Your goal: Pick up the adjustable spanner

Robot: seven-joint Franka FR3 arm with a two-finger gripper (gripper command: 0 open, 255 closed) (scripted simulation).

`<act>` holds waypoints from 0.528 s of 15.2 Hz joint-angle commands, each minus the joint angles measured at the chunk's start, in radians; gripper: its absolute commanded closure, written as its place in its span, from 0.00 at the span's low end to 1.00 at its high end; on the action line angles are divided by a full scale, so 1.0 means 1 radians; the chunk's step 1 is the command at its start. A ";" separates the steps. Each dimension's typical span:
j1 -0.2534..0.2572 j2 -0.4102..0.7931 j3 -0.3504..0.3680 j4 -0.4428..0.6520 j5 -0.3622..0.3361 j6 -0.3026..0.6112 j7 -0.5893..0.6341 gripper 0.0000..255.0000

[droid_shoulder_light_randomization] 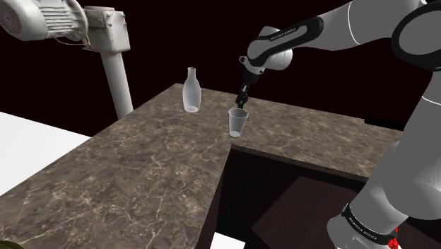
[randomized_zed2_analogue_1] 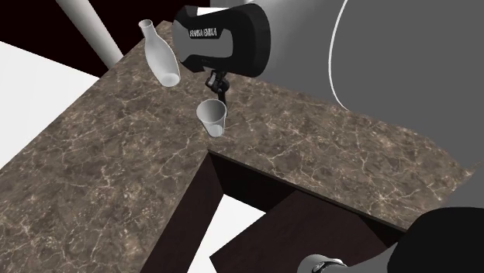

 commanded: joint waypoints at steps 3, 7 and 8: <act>0.000 -0.021 -0.004 0.028 -0.016 -0.047 0.014 1.00; 0.000 -0.038 -0.005 0.062 -0.029 -0.096 0.029 1.00; 0.000 -0.042 -0.006 0.071 -0.032 -0.108 0.032 1.00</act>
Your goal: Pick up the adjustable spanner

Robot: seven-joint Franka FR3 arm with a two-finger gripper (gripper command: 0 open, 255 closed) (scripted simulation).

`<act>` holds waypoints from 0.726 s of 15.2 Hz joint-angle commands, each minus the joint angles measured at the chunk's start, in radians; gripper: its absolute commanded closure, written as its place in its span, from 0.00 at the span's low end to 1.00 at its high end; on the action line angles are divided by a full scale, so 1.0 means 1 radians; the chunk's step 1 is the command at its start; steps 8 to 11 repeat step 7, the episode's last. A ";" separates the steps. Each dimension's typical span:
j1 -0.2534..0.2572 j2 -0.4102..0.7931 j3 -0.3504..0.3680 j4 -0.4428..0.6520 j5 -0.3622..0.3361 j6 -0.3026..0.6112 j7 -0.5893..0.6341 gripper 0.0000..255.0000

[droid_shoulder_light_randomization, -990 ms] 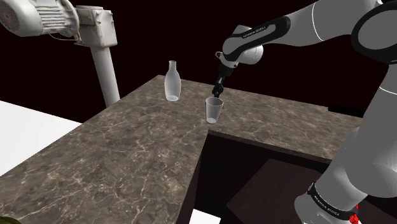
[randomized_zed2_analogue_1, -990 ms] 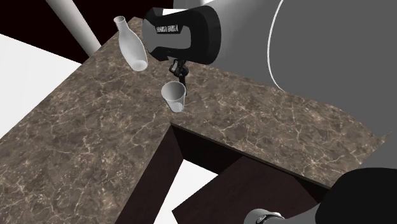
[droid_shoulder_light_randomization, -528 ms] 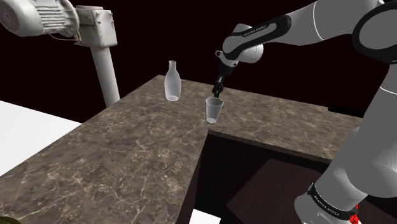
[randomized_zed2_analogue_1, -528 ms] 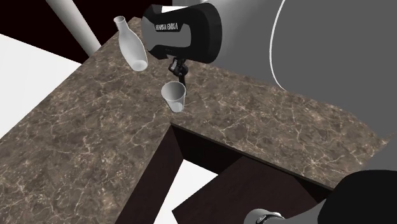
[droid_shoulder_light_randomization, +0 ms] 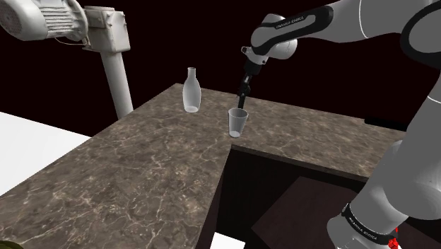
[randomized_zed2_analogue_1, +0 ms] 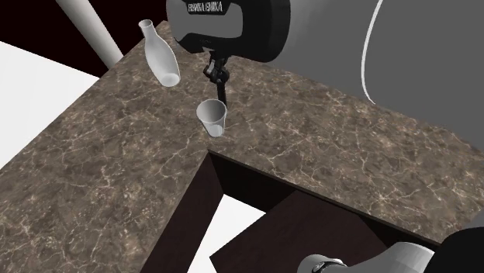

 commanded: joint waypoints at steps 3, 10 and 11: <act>0.000 -0.012 -0.001 0.041 -0.012 -0.052 0.015 1.00; 0.000 -0.018 -0.002 0.063 -0.017 -0.079 0.022 1.00; 0.000 -0.018 -0.002 0.063 -0.017 -0.079 0.022 1.00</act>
